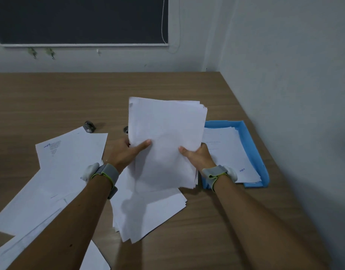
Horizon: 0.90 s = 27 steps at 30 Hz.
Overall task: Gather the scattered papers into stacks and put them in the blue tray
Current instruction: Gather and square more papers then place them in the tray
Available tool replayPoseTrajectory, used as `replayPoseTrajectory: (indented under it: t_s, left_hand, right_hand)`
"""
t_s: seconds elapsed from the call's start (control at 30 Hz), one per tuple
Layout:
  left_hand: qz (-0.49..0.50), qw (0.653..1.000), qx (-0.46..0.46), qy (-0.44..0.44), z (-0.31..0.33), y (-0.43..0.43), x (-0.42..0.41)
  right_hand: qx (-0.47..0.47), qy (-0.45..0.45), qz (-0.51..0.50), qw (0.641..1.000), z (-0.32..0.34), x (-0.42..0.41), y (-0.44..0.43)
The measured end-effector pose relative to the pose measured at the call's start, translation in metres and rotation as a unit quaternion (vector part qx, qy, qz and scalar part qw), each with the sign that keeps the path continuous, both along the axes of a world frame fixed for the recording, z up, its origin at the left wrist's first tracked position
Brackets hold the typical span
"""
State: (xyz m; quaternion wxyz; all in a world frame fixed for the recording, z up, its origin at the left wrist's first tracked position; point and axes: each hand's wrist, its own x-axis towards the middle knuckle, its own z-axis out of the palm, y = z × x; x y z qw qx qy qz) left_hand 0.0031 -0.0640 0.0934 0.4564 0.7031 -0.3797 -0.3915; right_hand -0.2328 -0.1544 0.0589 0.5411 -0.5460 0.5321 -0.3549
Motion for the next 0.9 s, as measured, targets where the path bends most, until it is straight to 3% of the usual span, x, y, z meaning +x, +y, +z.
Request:
replayPoseTrajectory:
  t_s: [0.17, 0.33, 0.6, 0.7, 0.9]
  left_hand:
    - [-0.042, 0.996, 0.054, 0.059, -0.003, -0.011, -0.025]
    - [-0.035, 0.995, 0.06, 0.073, -0.031, -0.026, -0.08]
    - [0.023, 0.969, 0.151, 0.196, -0.055, -0.066, -0.175]
    - [-0.008, 0.965, 0.204, 0.168, -0.058, -0.078, -0.192]
    - [-0.059, 0.972, 0.178, 0.144, -0.065, -0.108, -0.223]
  right_hand:
    - [0.14, -0.031, 0.038, 0.989, -0.013, -0.039, -0.005]
    - [0.177, -0.022, -0.011, 0.984, -0.026, -0.089, -0.008]
    - [0.146, 0.049, -0.139, 0.978, -0.037, -0.162, -0.033]
    - [0.104, 0.086, -0.167, 0.977, -0.035, -0.18, -0.055]
    - [0.059, 0.147, -0.173, 0.972, -0.026, -0.202, -0.113]
